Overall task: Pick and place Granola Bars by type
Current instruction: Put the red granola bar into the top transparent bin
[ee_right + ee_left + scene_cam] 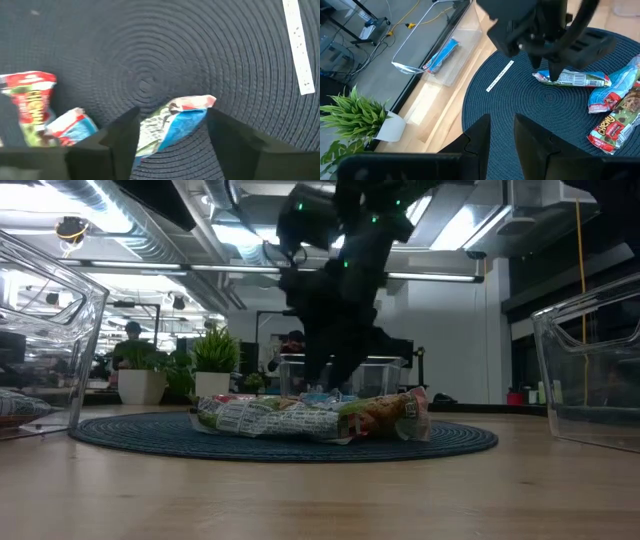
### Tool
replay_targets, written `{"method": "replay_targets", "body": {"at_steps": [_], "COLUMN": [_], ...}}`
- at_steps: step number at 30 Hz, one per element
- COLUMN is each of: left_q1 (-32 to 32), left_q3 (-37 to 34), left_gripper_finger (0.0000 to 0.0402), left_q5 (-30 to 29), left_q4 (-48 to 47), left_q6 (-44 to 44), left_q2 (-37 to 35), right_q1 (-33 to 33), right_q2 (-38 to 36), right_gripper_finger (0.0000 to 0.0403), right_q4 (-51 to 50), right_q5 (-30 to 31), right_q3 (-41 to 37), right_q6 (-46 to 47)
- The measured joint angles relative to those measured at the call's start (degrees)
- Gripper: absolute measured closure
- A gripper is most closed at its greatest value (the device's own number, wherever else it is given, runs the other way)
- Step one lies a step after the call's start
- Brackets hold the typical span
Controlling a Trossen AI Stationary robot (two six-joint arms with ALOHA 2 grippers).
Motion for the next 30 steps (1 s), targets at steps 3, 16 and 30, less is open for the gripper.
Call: {"method": "replay_targets", "body": {"at_steps": [3,16,30], "left_q1": [0.00,0.00,0.01], "left_q3": [0.00,0.00,0.00], "left_gripper_finger": [0.0325,0.0325,0.0325], "left_q5": [0.00,0.00,0.00], "left_q4": [0.00,0.02,0.03], "left_q6": [0.00,0.00,0.00], "left_q2": [0.00,0.00,0.00], "right_q1": [-0.01,-0.01,-0.01], "right_q2": [1.40,3.77,3.75], "right_gripper_finger": [0.0153,0.0160,0.0286], "right_q4": [0.07,0.10,0.08], "right_q5": [0.00,0.04,0.05], "right_q3": [0.00,-0.02,-0.02], "right_q6": [0.61,1.23,-0.32]}}
